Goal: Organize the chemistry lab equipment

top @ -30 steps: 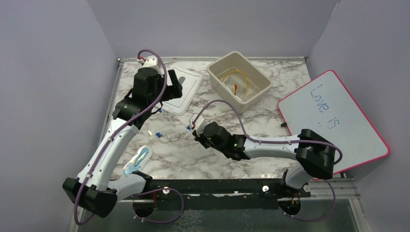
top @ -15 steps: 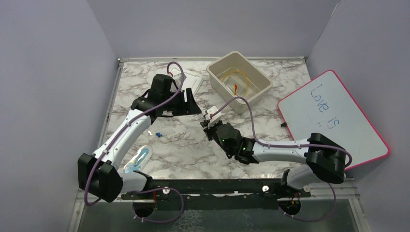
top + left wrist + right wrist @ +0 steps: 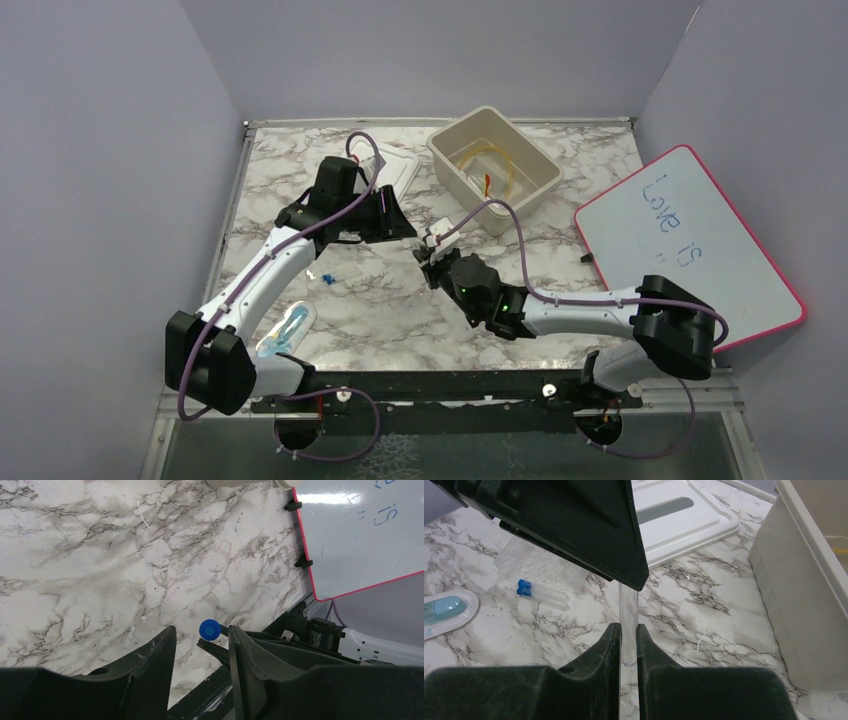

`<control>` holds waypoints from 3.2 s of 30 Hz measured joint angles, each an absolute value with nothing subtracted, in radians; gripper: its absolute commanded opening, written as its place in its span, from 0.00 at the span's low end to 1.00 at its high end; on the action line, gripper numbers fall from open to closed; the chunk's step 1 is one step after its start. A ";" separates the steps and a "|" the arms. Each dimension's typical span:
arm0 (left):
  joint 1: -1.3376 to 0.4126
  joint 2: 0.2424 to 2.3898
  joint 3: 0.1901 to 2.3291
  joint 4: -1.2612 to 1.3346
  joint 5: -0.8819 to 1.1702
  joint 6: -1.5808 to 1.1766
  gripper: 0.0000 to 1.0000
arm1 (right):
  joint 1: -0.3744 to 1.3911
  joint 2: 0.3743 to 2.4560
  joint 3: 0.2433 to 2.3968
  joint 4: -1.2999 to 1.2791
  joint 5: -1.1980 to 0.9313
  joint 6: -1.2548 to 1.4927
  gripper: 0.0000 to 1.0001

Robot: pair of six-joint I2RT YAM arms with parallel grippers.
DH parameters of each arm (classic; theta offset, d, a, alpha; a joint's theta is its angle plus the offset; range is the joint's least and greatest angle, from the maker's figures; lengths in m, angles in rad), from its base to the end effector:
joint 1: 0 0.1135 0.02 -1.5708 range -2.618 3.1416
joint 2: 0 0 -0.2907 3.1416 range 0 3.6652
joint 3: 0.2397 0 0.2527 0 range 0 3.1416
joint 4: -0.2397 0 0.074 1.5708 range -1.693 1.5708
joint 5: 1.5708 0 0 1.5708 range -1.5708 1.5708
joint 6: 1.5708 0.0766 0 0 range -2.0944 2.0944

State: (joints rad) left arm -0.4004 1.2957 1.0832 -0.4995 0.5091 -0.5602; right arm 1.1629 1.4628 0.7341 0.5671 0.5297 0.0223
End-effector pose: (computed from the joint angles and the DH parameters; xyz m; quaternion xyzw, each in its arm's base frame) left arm 0.2620 -0.1514 0.3081 0.0343 0.8855 -0.3892 0.2515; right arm 0.1744 0.3060 0.2613 -0.2543 0.7105 0.1837 0.6299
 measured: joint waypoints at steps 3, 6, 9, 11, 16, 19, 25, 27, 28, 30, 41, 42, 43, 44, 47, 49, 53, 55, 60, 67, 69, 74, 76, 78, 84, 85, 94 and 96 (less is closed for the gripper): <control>-0.400 1.296 1.081 -0.492 0.509 -0.573 0.40 | 1.163 1.463 0.734 0.579 0.529 0.012 0.13; -0.400 1.296 1.074 -0.471 0.509 -0.591 0.38 | 1.163 1.463 0.730 0.590 0.522 -0.004 0.13; -0.400 1.296 1.061 -0.455 0.509 -0.606 0.32 | 1.163 1.463 0.724 0.597 0.509 -0.017 0.13; -0.400 1.296 1.056 -0.450 0.509 -0.612 0.27 | 1.163 1.463 0.723 0.601 0.503 -0.023 0.13; -0.400 1.296 1.054 -0.440 0.509 -0.621 0.09 | 1.163 1.464 0.722 0.604 0.500 -0.027 0.23; -0.400 1.295 1.051 -0.437 0.507 -0.621 0.07 | 1.163 1.467 0.722 0.604 0.500 -0.023 0.42; -0.400 1.282 1.050 -0.459 0.421 -0.601 0.07 | 1.163 1.467 0.722 0.593 0.503 0.003 0.63; -0.400 1.262 1.050 -0.479 0.349 -0.586 0.07 | 1.163 1.465 0.722 0.579 0.505 0.020 0.63; -0.400 1.244 1.048 -0.492 0.294 -0.580 0.07 | 1.163 1.462 0.722 0.570 0.505 0.031 0.63; -0.400 1.206 1.036 -0.516 0.178 -0.573 0.07 | 1.163 1.452 0.722 0.546 0.508 0.055 0.63; -0.402 1.087 0.927 -0.540 -0.397 -0.610 0.03 | 1.163 1.360 0.625 0.472 0.557 0.173 0.62; -0.407 1.087 0.920 -0.537 -0.438 -0.620 0.03 | 1.161 1.354 0.617 0.467 0.558 0.181 0.62; -0.418 1.086 0.910 -0.529 -0.477 -0.633 0.03 | 1.159 1.350 0.612 0.464 0.560 0.187 0.62; -0.436 1.084 0.894 -0.511 -0.525 -0.647 0.03 | 1.156 1.346 0.607 0.459 0.561 0.192 0.62; -0.480 1.082 0.844 -0.463 -0.629 -0.667 0.03 | 1.151 1.330 0.596 0.443 0.561 0.209 0.62; -0.492 1.089 0.826 -0.436 -0.670 -0.673 0.03 | 1.149 1.317 0.588 0.435 0.561 0.213 0.62; -0.493 1.139 0.819 -0.361 -0.726 -0.675 0.03 | 1.134 1.291 0.567 0.420 0.560 0.220 0.62; -0.493 1.169 0.819 -0.328 -0.746 -0.671 0.03 | 1.126 1.284 0.561 0.416 0.560 0.221 0.62; -0.493 1.227 0.795 -0.241 -0.763 -0.661 0.04 | 1.108 1.282 0.557 0.416 0.560 0.229 0.62; -0.493 1.229 0.694 -0.142 -0.783 -0.629 0.04 | 1.086 1.284 0.557 0.416 0.557 0.229 0.61; -0.493 1.229 0.675 -0.112 -0.787 -0.614 0.04 | 1.081 1.287 0.557 0.416 0.555 0.229 0.61; -0.493 1.249 0.650 -0.049 -0.796 -0.582 0.04 | 1.071 1.302 0.557 0.411 0.551 0.229 0.61; -0.493 1.259 0.642 -0.029 -0.796 -0.572 0.05 | 1.069 1.303 0.557 0.406 0.551 0.229 0.61; -0.493 1.266 0.633 -0.010 -0.795 -0.562 0.05 | 1.067 1.303 0.557 0.406 0.550 0.229 0.61; -0.493 1.276 0.618 0.032 -0.795 -0.550 0.05 | 1.063 1.303 0.557 0.395 0.548 0.236 0.61; -0.493 1.280 0.614 0.041 -0.795 -0.549 0.05 | 1.063 1.303 0.557 0.394 0.548 0.236 0.61; -0.493 1.309 0.605 0.067 -0.794 -0.548 0.08 | 1.060 1.303 0.558 0.374 0.528 0.238 0.61; -0.493 1.320 0.605 0.070 -0.794 -0.549 0.09 | 1.059 1.303 0.558 0.369 0.527 0.240 0.61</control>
State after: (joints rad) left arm -0.4931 1.3201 0.6052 0.0696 -0.7937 -0.5488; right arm 1.0592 1.3033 0.5575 0.3687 0.5266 0.2401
